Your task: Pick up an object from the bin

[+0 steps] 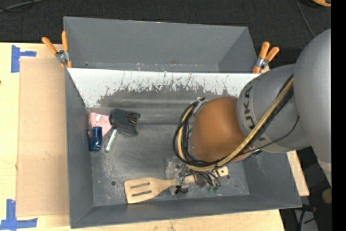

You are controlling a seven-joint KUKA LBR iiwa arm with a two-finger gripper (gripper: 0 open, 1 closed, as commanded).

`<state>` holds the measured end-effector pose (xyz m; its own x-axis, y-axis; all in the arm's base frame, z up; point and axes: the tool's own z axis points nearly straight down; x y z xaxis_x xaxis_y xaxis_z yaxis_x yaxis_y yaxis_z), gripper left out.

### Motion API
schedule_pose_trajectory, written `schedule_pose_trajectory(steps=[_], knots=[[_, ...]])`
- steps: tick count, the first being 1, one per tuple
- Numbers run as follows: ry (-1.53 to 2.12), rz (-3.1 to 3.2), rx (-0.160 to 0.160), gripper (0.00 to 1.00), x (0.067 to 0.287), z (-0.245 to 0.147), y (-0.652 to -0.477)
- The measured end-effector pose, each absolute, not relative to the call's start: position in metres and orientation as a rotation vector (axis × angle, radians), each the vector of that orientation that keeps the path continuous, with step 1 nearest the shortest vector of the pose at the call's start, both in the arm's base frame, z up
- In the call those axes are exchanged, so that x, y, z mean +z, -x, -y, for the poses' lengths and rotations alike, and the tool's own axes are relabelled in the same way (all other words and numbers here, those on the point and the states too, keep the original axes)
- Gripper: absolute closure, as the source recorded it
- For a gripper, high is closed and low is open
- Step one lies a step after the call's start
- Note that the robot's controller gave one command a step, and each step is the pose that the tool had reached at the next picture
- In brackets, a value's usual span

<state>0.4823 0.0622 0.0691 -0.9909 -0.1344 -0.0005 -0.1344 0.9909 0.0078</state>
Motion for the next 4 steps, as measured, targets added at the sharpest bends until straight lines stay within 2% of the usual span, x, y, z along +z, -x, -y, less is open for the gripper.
schedule_pose_trajectory(steps=[1, 3, 4], knots=[[0.210, -3.135, 0.012, 1.00, 0.069, -0.062, -0.482], [0.156, -3.146, 0.011, 1.00, 0.223, -0.060, -0.490], [0.247, -3.140, 0.013, 1.00, 0.131, -0.073, -0.484]])
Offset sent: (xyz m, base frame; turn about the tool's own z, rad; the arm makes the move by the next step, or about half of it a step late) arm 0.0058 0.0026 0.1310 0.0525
